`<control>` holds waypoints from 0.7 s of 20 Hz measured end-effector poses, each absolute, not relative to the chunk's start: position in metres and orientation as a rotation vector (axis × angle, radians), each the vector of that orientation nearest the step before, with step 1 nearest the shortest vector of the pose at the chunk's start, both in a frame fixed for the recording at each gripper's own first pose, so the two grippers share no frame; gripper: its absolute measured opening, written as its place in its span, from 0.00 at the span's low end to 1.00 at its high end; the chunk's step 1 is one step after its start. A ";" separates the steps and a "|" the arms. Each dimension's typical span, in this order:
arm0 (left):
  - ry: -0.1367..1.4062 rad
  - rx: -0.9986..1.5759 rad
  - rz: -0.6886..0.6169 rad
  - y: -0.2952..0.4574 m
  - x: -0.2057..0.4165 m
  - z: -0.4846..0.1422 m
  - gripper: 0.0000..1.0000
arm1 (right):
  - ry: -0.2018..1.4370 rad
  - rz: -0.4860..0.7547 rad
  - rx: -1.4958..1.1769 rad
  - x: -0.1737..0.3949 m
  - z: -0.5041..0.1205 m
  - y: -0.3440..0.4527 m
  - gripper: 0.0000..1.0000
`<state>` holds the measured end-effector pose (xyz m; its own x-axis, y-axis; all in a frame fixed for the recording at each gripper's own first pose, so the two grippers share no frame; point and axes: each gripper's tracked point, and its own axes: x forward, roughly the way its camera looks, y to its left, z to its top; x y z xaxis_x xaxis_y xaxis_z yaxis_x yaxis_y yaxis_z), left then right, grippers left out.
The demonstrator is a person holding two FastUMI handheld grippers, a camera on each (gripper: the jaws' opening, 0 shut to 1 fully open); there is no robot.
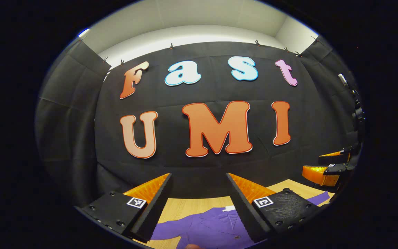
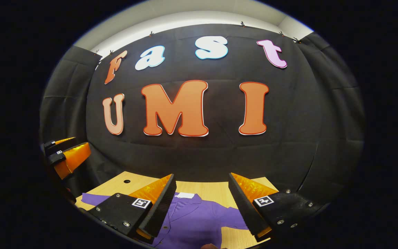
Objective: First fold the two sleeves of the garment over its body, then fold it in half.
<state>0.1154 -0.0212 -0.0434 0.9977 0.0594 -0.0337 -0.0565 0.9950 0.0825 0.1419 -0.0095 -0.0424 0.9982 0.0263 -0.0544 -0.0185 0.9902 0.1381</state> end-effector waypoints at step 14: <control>0.067 0.091 0.036 -0.004 0.126 -0.059 0.97 | 0.294 -0.256 0.064 0.151 -0.143 -0.108 0.93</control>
<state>0.1260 -0.0044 -0.0586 0.9971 0.0394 -0.0656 -0.0333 0.9952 0.0916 0.1508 -0.1081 -0.1432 0.9251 -0.2401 -0.2942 0.2587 0.9656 0.0252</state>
